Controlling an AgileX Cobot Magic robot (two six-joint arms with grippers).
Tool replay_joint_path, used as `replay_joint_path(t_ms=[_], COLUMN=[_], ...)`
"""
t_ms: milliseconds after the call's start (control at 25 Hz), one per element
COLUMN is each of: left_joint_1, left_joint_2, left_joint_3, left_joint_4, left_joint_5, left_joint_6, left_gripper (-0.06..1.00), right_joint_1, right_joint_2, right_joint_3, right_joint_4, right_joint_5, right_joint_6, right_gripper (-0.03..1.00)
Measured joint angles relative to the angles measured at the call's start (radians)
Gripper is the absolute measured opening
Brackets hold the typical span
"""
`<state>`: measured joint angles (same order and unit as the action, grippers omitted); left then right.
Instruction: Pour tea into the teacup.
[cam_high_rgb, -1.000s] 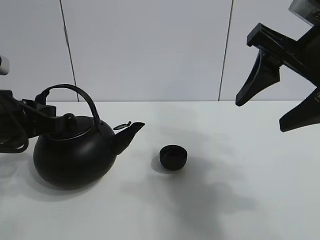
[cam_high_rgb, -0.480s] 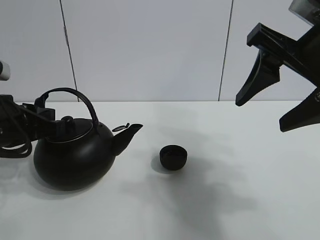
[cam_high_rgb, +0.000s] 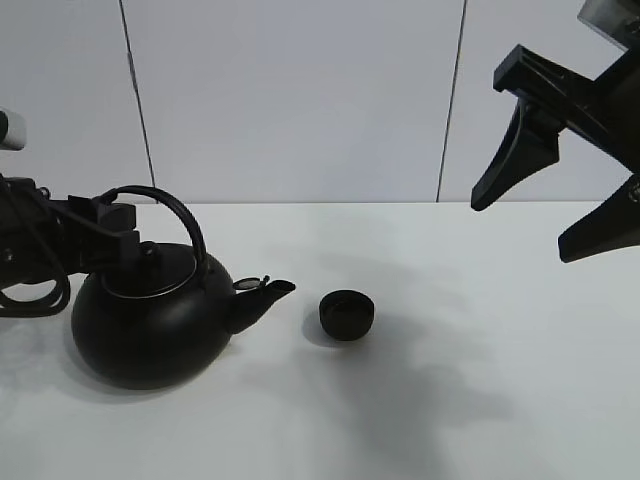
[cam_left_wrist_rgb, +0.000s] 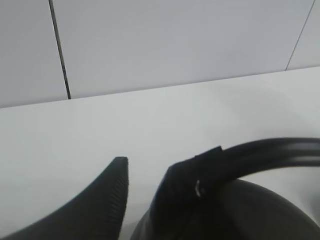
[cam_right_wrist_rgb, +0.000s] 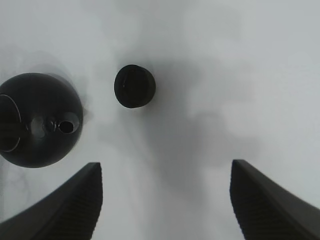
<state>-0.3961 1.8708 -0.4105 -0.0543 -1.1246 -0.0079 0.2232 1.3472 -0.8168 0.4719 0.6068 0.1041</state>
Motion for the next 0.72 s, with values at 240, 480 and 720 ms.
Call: replay_joint_path(t_ms=[240, 480, 720], left_joint_1=[0.000, 0.000, 0.000], left_joint_2=[0.000, -0.005, -0.013], left_joint_3=[0.020, 0.102, 0.159], left_joint_4=[-0.007, -0.022, -0.021], left_joint_5=[-0.016, -0.030, -0.051], left_joint_6=[-0.006, -0.015, -0.069], left_gripper=[0.38, 0.38, 0.38], right_joint_1=[0.000, 0.000, 0.000], right_joint_2=[0.000, 0.000, 0.000], right_joint_3=[0.000, 0.000, 0.000], right_joint_4=[0.000, 0.000, 0.000], right_joint_5=[0.000, 0.000, 0.000], right_joint_6=[0.000, 0.000, 0.000], right_gripper=[0.49, 0.49, 0.49])
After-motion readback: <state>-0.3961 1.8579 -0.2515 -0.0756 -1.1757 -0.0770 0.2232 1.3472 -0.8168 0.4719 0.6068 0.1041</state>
